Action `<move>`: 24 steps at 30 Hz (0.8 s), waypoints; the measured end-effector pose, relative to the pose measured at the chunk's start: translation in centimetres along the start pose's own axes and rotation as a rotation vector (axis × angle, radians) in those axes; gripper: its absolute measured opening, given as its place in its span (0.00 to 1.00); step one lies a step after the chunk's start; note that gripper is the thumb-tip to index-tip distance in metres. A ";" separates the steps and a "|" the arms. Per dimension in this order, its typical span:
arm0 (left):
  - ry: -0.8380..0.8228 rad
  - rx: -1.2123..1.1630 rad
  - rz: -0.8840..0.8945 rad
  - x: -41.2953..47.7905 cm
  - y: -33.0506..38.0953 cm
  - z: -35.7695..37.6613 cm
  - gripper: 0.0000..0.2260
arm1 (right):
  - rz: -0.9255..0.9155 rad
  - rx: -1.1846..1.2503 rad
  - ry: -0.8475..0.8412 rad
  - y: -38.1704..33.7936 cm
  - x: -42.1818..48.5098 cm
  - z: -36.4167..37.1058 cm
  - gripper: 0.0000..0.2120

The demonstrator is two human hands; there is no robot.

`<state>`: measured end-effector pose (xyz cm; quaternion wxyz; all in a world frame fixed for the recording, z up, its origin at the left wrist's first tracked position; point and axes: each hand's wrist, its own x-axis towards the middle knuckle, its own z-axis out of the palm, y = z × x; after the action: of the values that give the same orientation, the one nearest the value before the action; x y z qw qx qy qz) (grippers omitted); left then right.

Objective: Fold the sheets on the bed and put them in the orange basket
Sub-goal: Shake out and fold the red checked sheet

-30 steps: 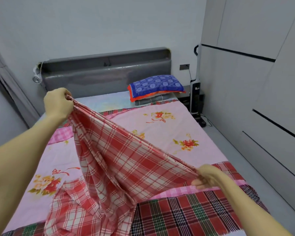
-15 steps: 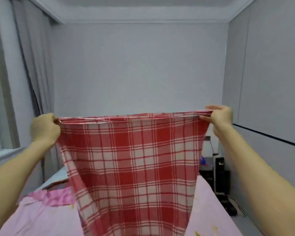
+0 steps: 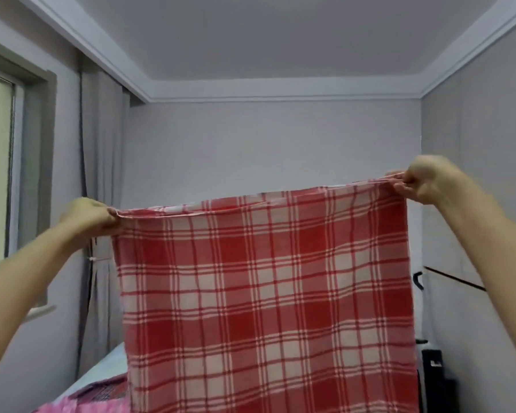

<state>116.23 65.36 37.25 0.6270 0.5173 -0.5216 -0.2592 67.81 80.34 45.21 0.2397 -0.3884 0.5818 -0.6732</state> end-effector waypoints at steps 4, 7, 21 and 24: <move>-0.069 -0.264 -0.088 3.3 -1.4 1.4 0.11 | -0.028 -0.044 0.017 1.3 3.3 1.7 0.18; -0.086 -0.109 -0.186 5.3 -5.1 3.8 0.12 | 0.104 -0.113 -0.069 7.6 7.5 3.9 0.15; 0.383 -0.166 0.376 16.3 0.2 5.9 0.12 | -0.499 0.706 0.005 1.5 13.0 10.8 0.20; 0.312 -0.162 0.442 17.5 1.3 3.0 0.10 | -0.551 0.540 0.057 -0.3 10.6 8.8 0.20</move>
<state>118.81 49.54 44.93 0.7804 0.3727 -0.4965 -0.0742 68.68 66.95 48.25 0.1272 -0.4343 0.2640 -0.8518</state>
